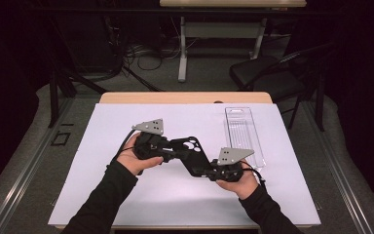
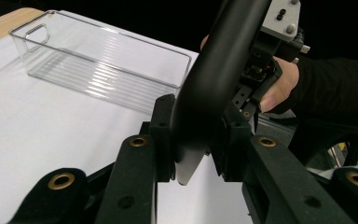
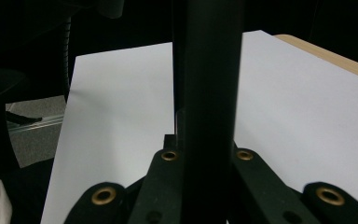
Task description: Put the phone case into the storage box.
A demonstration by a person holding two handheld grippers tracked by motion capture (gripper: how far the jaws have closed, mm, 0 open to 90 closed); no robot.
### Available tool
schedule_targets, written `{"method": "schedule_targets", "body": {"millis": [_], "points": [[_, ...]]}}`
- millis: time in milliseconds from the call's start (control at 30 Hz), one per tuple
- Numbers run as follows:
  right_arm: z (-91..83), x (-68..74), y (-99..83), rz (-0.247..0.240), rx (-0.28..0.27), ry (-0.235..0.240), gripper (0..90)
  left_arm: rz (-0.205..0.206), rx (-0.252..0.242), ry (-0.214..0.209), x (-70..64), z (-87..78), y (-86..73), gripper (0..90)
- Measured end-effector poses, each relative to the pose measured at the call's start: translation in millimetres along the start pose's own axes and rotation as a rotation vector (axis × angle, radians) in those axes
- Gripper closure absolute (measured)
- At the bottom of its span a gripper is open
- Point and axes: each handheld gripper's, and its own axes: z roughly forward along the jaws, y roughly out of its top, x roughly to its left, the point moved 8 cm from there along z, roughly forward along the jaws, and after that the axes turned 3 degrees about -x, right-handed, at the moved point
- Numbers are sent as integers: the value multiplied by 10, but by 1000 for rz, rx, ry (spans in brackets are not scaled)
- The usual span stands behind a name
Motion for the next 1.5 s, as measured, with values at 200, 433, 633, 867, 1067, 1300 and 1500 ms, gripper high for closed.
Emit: {"method": "schedule_targets", "body": {"millis": [200,433,633,867,1067,1300,1500], "points": [[6,-4,-10,0,6,1,886,0,-2,-9,9,-1,-17,744],[8,-4,-14,2,8,5,887,4,-6,-12,6,-6,-22,761],[11,-4,-21,3,13,5,886,0,-2,-10,7,-5,-30,768],[15,-2,-23,5,12,7,885,1,0,-12,-1,-8,-32,788],[20,3,-25,7,12,8,884,5,6,-13,-8,-14,-37,800],[23,6,-28,11,13,10,882,11,6,-9,-7,-13,-38,802],[24,7,-29,11,13,10,880,15,8,-4,-11,-13,-39,804]]}}
